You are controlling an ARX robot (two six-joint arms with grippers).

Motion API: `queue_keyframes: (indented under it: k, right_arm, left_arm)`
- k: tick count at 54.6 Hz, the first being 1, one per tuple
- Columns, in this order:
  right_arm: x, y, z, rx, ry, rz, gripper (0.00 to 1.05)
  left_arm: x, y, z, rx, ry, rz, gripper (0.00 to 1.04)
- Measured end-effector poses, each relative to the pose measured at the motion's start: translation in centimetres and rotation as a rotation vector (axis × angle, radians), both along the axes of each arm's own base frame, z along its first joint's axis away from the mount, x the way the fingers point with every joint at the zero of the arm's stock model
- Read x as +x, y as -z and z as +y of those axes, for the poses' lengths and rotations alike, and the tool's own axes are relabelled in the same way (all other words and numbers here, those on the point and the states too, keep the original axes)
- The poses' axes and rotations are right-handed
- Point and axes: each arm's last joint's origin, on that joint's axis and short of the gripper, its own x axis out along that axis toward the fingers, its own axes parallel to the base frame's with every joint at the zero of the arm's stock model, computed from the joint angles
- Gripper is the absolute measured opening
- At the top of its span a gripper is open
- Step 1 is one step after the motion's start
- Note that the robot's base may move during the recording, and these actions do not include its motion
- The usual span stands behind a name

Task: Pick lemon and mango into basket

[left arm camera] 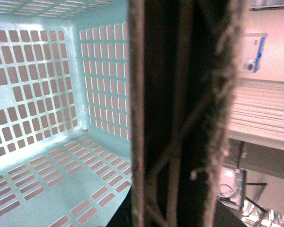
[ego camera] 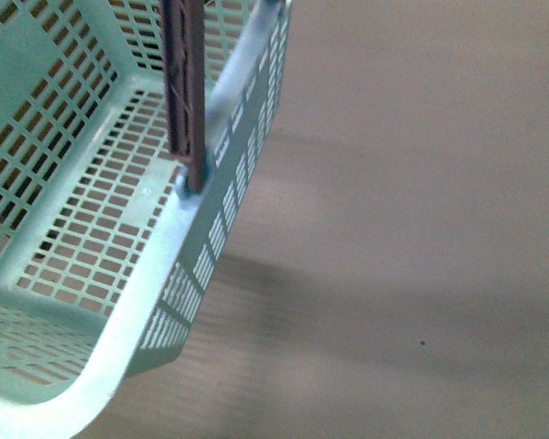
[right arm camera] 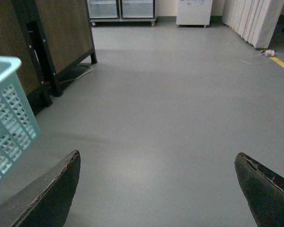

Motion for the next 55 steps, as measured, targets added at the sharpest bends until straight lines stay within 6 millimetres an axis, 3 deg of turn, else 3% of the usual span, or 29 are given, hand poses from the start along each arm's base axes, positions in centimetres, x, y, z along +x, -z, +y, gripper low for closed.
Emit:
queue_keyframes:
  k: [10, 20, 55]
  right_arm:
    - [0.0, 0.0, 0.0, 0.000, 0.000, 0.000, 0.96]
    - [0.0, 0.0, 0.0, 0.000, 0.000, 0.000, 0.96]
    - [0.0, 0.0, 0.0, 0.000, 0.000, 0.000, 0.96]
  left_arm:
    - [-3.2, -3.1, 0.4, -0.034, -0.025, -0.047, 0.05]
    - [-4.9, -4.1, 0.4, -0.041, -0.046, -0.043, 0.05]
    - [-5.0, -4.2, 0.4, -0.044, -0.045, -0.046, 0.05]
